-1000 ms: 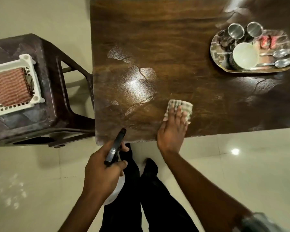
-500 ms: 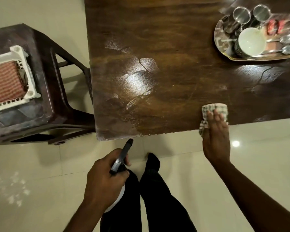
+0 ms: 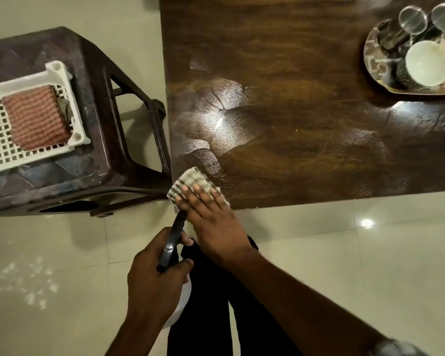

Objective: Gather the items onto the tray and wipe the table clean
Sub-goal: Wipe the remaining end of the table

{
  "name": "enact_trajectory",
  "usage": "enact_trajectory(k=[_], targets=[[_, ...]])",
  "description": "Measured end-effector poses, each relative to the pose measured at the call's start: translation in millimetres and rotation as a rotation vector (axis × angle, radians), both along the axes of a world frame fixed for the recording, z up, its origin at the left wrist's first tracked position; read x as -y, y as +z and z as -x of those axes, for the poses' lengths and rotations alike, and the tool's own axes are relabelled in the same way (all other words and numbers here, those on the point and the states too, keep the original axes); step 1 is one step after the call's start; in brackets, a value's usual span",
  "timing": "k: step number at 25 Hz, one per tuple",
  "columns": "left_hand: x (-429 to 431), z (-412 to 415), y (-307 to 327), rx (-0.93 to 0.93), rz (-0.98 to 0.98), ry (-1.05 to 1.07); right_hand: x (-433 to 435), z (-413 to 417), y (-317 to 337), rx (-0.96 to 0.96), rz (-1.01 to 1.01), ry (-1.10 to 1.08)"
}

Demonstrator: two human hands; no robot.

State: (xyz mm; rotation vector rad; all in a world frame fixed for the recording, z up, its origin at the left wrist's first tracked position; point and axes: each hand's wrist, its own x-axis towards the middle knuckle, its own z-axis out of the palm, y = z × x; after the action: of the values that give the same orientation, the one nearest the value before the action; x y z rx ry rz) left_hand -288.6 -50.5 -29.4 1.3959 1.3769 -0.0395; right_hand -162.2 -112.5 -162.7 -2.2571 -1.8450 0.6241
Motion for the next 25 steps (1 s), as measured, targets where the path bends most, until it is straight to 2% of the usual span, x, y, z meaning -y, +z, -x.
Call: enact_trajectory(k=[2, 3, 7, 9, 11, 15, 17, 19, 22, 25], targets=[[-5, 7, -6, 0.013, 0.011, 0.023, -13, -35, -1, 0.014, 0.007, 0.111], [-6, 9, -8, 0.023, 0.016, 0.038, -22, -54, 1, 0.027, 0.005, 0.091], [-10, 15, -15, 0.055, 0.055, 0.120, -98, -116, 7, 0.045, 0.011, -0.250], [-14, 18, -19, 0.046, 0.080, 0.133, -123, -119, 12, -0.010, 0.027, -0.299], [-15, 22, -22, 0.011, 0.080, 0.089, -115, -102, 11, -0.051, 0.040, -0.134], [-24, 23, -23, -0.024, 0.105, 0.028, -41, -53, -1, 0.033, 0.004, 0.586], [-29, 22, -23, -0.035, 0.122, 0.027, -36, -63, -3, 0.023, 0.014, 0.693], [-33, 19, -19, -0.038, 0.123, 0.024, -61, -85, 2, 0.027, 0.028, 0.642], [-40, 9, -13, -0.027, 0.070, 0.002, -140, -130, 8, 0.045, 0.085, 0.357], [-48, -1, -8, 0.020, 0.014, 0.070, -223, -174, 12, 0.059, 0.119, 0.097]])
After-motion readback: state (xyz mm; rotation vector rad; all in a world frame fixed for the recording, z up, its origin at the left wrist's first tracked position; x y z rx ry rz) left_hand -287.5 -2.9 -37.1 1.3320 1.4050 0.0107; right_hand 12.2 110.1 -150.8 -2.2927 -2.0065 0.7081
